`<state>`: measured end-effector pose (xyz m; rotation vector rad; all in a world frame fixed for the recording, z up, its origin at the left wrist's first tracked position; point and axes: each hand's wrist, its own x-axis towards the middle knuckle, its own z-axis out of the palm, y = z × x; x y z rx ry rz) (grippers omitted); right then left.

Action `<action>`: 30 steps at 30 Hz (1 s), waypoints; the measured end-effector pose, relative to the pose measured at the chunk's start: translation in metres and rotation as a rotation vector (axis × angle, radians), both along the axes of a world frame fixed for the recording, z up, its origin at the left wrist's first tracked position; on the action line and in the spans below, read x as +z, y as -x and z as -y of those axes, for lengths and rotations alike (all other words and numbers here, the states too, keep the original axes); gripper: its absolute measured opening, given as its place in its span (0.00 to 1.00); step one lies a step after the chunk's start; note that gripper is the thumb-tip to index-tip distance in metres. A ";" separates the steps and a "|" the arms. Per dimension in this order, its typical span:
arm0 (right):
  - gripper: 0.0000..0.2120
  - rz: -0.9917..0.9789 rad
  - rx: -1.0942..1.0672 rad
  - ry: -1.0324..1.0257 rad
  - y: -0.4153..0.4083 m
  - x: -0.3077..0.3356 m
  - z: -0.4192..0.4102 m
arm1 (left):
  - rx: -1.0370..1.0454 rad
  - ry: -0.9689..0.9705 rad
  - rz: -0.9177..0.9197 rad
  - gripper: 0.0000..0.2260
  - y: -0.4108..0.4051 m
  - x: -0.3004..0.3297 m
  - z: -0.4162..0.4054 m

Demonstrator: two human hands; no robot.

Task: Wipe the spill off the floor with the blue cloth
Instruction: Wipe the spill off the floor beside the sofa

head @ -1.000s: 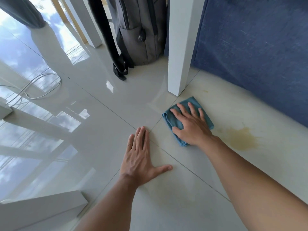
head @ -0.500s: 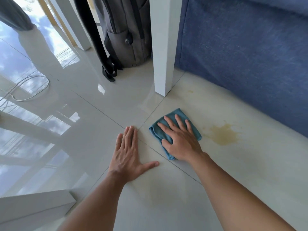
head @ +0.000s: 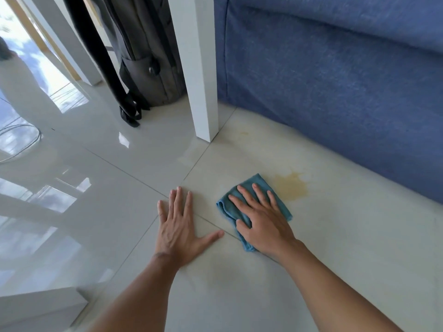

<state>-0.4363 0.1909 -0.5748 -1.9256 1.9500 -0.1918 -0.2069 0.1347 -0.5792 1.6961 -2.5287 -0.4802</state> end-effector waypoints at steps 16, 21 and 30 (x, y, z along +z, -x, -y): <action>0.36 -0.130 -0.068 -0.037 0.034 -0.001 0.107 | -0.148 0.029 -0.084 0.64 0.059 0.000 0.092; 0.39 -0.159 -0.248 -0.006 0.054 -0.006 0.154 | -0.204 0.028 -0.034 0.65 0.057 -0.004 0.094; 0.39 -0.144 -0.124 -0.008 0.068 -0.004 0.187 | -0.218 0.008 0.020 0.64 0.057 -0.004 0.098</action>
